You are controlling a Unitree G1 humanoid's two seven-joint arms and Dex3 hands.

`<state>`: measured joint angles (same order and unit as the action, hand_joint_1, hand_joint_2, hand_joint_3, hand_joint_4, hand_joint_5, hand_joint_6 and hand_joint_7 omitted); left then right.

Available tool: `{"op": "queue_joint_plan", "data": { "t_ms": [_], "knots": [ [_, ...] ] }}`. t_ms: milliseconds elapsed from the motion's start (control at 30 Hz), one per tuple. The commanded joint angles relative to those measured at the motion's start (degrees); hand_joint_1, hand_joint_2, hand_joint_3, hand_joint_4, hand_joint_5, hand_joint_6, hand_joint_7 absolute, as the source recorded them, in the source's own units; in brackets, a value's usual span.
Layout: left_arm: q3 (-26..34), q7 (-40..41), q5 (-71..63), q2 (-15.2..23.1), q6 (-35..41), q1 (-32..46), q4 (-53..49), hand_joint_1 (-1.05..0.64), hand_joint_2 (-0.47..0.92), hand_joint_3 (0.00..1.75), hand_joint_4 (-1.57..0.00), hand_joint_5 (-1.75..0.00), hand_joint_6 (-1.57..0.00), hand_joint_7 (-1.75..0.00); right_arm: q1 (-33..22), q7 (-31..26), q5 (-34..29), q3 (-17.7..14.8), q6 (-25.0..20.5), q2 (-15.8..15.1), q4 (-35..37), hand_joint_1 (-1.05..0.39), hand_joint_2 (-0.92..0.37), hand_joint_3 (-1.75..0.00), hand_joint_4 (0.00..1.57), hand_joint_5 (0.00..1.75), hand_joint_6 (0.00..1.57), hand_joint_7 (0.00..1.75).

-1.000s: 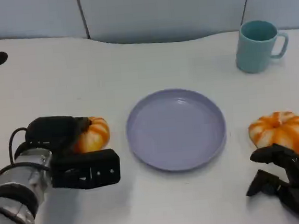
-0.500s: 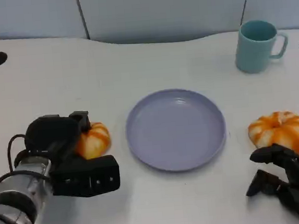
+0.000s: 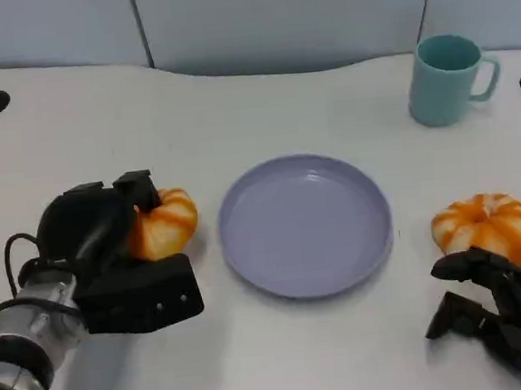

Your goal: Grasp the bread from the table and place it into the plate.

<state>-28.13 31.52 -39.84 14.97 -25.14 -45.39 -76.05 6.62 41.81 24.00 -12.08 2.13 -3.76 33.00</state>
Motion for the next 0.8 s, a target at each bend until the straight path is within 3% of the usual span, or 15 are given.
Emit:
{"op": "queue_joint_plan", "data": {
  "t_ms": [33,100,200,300,500,800],
  "knots": [
    [0.43,0.78,0.27,1.13,-0.26,-0.93,0.26,-0.08,0.65,0.82,-0.79,-1.75,-0.6,-1.75,-0.05,-0.53,-0.45,0.05,0.19,-0.42,0.71,-0.48,-0.92,-0.15,0.62,1.46,0.64,1.01],
    [1.25,1.4,1.19,-0.26,-1.57,-2.62,1.65,-0.08,0.64,0.82,-0.79,-1.75,-0.6,-1.75,0.34,-1.05,-0.67,0.25,-0.33,-0.29,0.96,-0.48,-0.92,-0.15,0.62,1.46,0.64,1.01],
    [2.09,3.13,2.0,-3.07,-4.91,-5.57,4.13,-0.01,0.52,0.84,-0.85,-1.75,-0.68,-1.73,0.83,-1.82,-1.19,0.72,-0.53,0.04,1.35,-0.44,-0.92,-0.17,0.63,1.43,0.64,1.0],
    [1.36,4.21,0.92,-3.86,-6.6,-6.25,4.35,-0.02,0.48,0.91,-0.84,-1.75,-0.65,-1.74,0.69,-2.07,-1.44,0.9,-0.39,0.21,1.16,-0.44,-0.92,-0.17,0.64,1.43,0.64,1.0],
    [-0.24,6.51,-0.64,-5.51,-10.05,-7.76,5.1,-0.02,0.33,1.19,-0.91,-1.75,-0.67,-1.75,0.76,-2.21,-1.32,1.1,-0.1,0.58,1.42,-0.43,-0.92,-0.19,0.63,1.43,0.65,0.99],
    [-3.07,5.25,-3.28,-6.42,-14.97,-9.5,5.37,-0.06,0.34,1.31,-0.91,-1.75,-0.69,-1.75,1.12,-1.41,-1.23,1.3,0.38,0.56,1.99,-0.46,-0.92,-0.18,0.63,1.44,0.64,1.0]
  ]
}}
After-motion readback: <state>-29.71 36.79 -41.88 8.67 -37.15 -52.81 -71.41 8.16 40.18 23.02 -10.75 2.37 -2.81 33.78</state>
